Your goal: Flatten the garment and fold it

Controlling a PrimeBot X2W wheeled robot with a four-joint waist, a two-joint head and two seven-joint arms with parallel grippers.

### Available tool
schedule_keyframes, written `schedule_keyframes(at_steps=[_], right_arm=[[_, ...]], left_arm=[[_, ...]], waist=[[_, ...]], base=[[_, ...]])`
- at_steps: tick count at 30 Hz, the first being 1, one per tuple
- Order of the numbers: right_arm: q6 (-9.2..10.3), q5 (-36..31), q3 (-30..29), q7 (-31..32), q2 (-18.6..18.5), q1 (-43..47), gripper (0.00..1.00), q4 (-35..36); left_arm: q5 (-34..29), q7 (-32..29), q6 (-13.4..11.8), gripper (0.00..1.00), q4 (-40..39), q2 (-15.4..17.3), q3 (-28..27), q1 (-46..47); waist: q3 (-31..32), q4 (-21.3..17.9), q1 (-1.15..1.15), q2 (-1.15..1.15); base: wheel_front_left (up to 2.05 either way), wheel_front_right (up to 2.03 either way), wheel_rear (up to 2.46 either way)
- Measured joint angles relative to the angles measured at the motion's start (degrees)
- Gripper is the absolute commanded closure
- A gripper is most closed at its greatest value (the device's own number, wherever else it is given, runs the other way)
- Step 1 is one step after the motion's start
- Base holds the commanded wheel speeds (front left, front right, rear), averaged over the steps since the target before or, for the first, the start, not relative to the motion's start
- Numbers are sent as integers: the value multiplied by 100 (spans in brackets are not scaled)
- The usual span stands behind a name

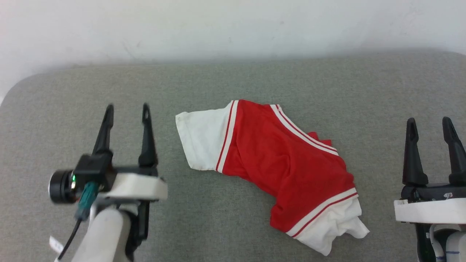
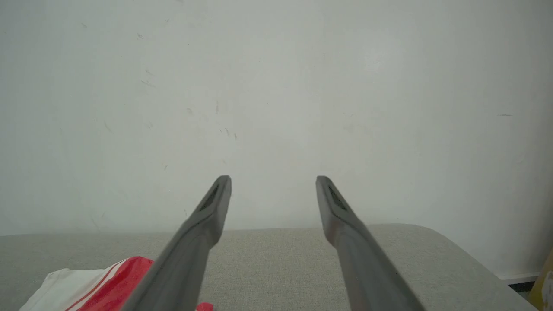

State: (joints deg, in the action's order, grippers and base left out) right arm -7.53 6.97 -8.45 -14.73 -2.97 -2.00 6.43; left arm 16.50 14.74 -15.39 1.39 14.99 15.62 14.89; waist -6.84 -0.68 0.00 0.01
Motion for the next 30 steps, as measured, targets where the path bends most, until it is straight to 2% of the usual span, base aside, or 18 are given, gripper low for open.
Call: schedule_keyframes(at_steps=[12, 17, 30], right_arm=[[0, 220, 148, 0, 1, 181, 0, -151], [0, 221, 163, 0, 0, 313, 0, -169], [0, 219, 255, 0, 1, 411, 0, -321]], left_arm=[[-747, -1, 780, 0, -180, -690, -1229, -1247], [-964, 0, 1091, 0, -265, -873, -1454, -1563], [-1281, 0, 1421, 0, -36, -1092, -1694, -1712]], waist=[[143, 47, 0, -1], [222, 104, 0, -1], [355, 210, 0, -1]], base=[[0, 0, 0], [0, 0, 0], [0, 0, 0]])
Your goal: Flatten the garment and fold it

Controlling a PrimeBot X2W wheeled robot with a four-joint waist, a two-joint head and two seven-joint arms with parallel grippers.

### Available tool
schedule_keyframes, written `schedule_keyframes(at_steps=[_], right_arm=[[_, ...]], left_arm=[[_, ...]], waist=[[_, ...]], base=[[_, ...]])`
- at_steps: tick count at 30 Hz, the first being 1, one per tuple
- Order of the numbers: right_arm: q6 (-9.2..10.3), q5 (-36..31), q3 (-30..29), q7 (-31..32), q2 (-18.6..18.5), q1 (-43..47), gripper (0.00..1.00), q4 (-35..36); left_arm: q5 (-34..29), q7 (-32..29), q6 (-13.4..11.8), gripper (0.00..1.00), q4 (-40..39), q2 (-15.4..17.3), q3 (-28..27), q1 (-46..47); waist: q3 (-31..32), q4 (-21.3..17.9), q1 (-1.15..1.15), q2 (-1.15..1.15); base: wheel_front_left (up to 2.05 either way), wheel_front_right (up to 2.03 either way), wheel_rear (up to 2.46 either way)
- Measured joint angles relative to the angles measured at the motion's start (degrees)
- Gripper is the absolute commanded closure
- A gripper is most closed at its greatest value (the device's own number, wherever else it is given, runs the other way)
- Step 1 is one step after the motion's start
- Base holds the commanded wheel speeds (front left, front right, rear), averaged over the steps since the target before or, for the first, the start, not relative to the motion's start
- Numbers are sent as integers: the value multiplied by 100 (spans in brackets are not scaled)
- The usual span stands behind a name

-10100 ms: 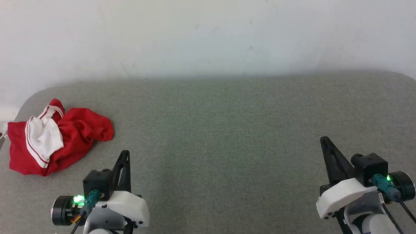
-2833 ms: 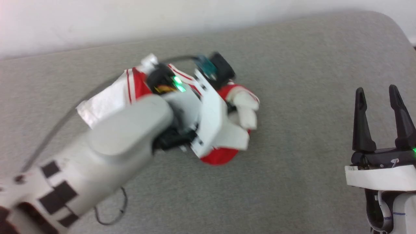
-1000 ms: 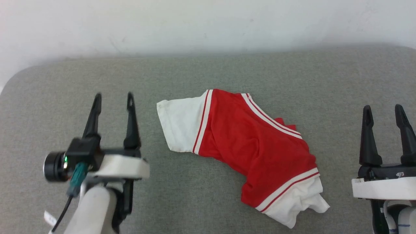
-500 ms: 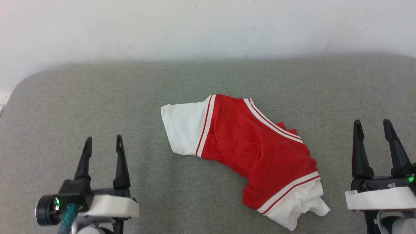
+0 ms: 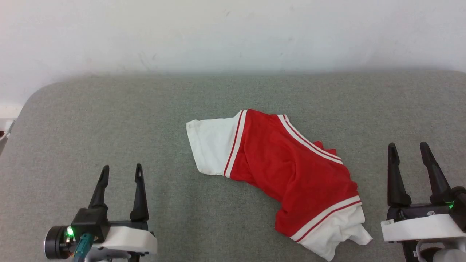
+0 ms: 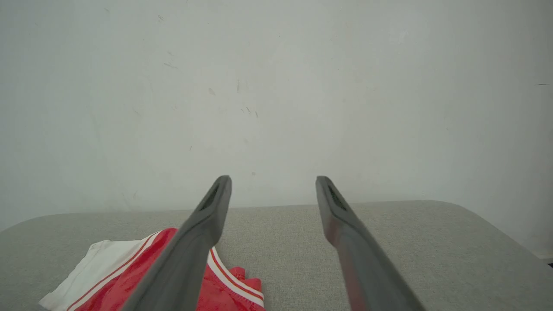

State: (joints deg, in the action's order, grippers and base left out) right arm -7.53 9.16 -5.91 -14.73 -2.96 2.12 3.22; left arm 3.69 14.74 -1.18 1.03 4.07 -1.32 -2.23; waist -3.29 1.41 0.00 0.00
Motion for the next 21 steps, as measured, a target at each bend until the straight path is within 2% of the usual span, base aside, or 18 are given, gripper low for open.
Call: schedule_keyframes(at_steps=[7, 13, 18, 21], right_arm=[[0, -4, 37, 0, 0, -1, 0, 4], [0, -19, 49, 0, 0, -43, 0, 30], [0, -36, 60, 0, 0, -188, 0, 45], [0, -37, 76, 0, 1, -287, 0, 49]], left_arm=[[-176, 0, 322, 0, 308, 167, 9, 774], [-343, -35, 593, 0, 1382, 611, 231, 2135], [-193, -1074, 780, 0, 2498, 950, 530, 3459], [129, -1909, 826, 0, 3027, 1106, 991, 4093]], waist=[[-35, -58, 0, 0], [-168, -126, 0, 0], [-332, -237, 1, 0], [-455, -319, 1, 0]], base=[[0, 0, 0], [0, 0, 0], [0, 0, 0], [0, 0, 0]])
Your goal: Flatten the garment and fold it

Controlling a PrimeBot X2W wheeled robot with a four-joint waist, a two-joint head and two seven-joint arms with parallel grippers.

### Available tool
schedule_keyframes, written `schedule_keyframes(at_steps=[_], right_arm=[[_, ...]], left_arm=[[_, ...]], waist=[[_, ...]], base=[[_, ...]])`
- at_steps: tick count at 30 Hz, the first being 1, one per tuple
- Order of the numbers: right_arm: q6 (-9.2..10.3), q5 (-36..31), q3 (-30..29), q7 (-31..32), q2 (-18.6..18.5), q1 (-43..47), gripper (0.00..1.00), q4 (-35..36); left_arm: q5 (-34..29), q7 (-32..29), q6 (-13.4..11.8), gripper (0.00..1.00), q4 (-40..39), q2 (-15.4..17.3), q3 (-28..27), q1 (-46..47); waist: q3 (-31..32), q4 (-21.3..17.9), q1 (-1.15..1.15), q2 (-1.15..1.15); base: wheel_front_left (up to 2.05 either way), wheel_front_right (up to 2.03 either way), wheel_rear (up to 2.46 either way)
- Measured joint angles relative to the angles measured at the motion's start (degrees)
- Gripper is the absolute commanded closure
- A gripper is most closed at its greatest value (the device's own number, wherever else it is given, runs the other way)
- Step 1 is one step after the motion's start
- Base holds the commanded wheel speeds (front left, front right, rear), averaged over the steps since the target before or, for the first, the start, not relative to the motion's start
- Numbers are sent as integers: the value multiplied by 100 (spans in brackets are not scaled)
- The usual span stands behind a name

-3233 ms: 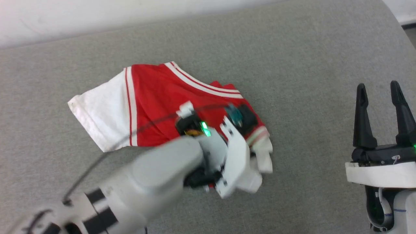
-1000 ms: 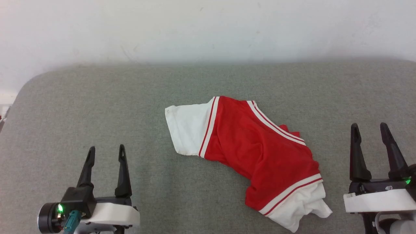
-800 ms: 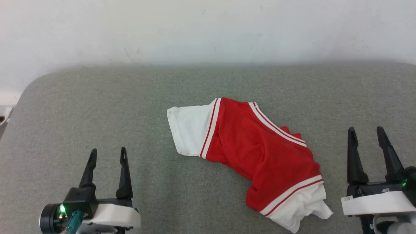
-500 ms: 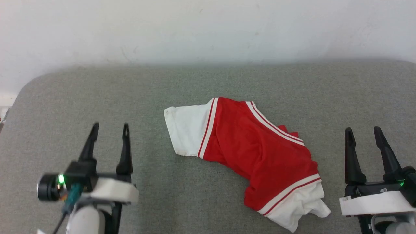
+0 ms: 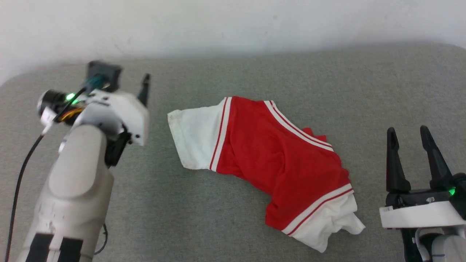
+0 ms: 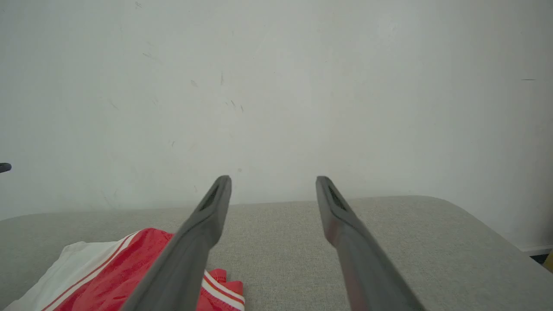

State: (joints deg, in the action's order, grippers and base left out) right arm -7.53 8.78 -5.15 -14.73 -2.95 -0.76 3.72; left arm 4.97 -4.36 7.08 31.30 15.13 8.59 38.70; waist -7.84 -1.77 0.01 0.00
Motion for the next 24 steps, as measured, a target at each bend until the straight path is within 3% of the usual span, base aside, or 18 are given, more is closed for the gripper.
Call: schedule_keyframes(at_steps=[5, 10, 17, 24], right_arm=[[0, 0, 41, 0, -1, -186, 0, 20], [0, 1, 116, 0, -1, -388, 0, 36], [0, 41, 166, 0, -1, -595, 0, 48], [0, 89, 183, 0, -2, -643, 0, 37]], left_arm=[[1182, -1216, 2, 0, 520, 326, 1426, 861], [2379, -2353, 2, 0, 716, 666, 2453, 1532], [3305, -3640, 3, 0, 967, 1178, 3457, 1942], [3888, -4121, 1, 0, 1217, 1383, 3897, 2045]], waist=[[-249, -145, 0, 0], [-523, -306, 1, 0], [-882, -607, 0, 0], [-1182, -880, -1, 0]], base=[[0, 0, 0], [0, 0, 0], [0, 0, 0], [0, 0, 0]])
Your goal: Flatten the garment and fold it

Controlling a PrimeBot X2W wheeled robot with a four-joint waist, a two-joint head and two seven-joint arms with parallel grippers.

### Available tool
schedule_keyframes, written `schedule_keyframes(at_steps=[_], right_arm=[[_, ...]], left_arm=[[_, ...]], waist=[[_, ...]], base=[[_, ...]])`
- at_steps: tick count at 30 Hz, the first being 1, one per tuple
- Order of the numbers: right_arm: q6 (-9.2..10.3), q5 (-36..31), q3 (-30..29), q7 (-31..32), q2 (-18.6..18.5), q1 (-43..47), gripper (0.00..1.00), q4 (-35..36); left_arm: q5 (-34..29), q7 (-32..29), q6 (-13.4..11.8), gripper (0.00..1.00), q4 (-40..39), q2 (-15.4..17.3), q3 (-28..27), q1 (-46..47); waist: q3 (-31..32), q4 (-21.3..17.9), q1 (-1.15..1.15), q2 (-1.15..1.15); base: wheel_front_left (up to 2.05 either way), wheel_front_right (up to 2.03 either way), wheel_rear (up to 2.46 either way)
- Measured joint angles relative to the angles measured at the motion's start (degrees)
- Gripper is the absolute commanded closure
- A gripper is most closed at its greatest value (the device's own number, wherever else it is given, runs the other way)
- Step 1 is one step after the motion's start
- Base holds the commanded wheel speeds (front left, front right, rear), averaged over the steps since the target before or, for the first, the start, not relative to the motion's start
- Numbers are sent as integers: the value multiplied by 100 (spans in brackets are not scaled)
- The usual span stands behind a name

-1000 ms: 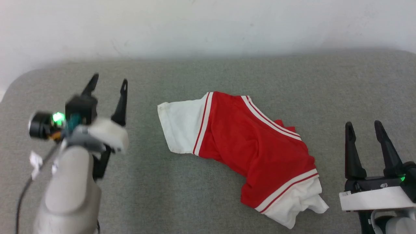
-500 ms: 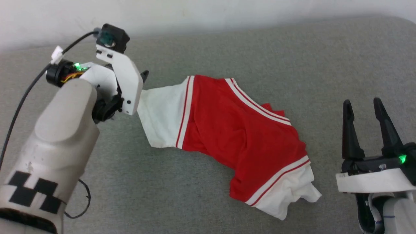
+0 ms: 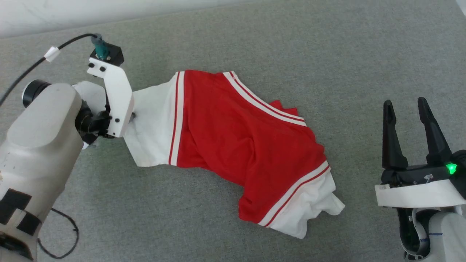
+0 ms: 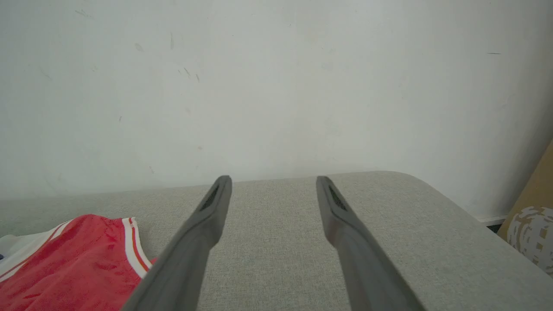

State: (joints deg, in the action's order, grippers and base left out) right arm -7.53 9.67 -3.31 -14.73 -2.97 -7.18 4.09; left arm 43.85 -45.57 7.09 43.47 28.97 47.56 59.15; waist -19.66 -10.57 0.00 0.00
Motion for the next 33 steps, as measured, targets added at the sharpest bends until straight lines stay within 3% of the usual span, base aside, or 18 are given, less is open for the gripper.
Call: schedule_keyframes(at_steps=[2, 3, 4, 10, 13, 18, 23, 24, 25, 28, 33], right_arm=[[0, 0, -1, 0, 0, -16, 0, -4], [0, 0, -9, 0, 0, -20, 0, -8], [0, -1, -13, 0, 0, -20, 0, -18], [0, -66, -92, 0, 0, -13, 0, -40], [0, -100, -157, -1, -1, 30, 0, -41], [0, -127, -134, 0, 1, 73, 0, -60], [0, -176, -120, 0, 0, 75, 0, -76], [0, -201, -120, 0, 1, 77, 0, -88], [0, -227, -120, 0, -1, 83, 0, -102], [0, -358, -90, 0, 0, 97, 0, -135], [0, -811, 9, 0, 0, 3, 0, -98]], left_arm=[[90, -31, 0, 0, -34, 49, 123, 46], [152, -38, 0, 58, -57, 83, 196, 75], [209, -36, 0, 100, -96, 123, 270, 96], [569, 426, 1, 100, -622, 278, 775, 80], [751, 642, 1, 100, -747, 573, 866, -26], [980, 788, -18, 100, -255, 1198, 802, -364], [1110, 1133, -115, 100, 135, 1268, 716, -766], [1110, 1276, -118, 67, 177, 1234, 692, -795], [1107, 1482, -127, 0, 205, 1189, 658, -838], [1046, 2337, -179, 0, 258, 1022, 568, -968], [797, 4541, -590, 0, 226, 891, 201, -1117]], waist=[[-54, -52, -1, 0], [-73, -68, -1, 0], [-80, -73, 0, 0], [34, 14, 2, 0], [161, 122, 1, 0], [357, 322, 0, 0], [468, 447, 0, 0], [486, 459, 0, 0], [507, 470, 1, 0], [599, 498, 1, 0], [837, 519, 0, 0]], base=[[0, 0, 0], [0, 0, 0], [0, 0, 0], [0, 0, 0], [0, 0, 0], [0, 0, 0], [0, 0, 0], [0, 0, 0], [0, 0, 0], [0, 0, 0], [0, 0, 0]])
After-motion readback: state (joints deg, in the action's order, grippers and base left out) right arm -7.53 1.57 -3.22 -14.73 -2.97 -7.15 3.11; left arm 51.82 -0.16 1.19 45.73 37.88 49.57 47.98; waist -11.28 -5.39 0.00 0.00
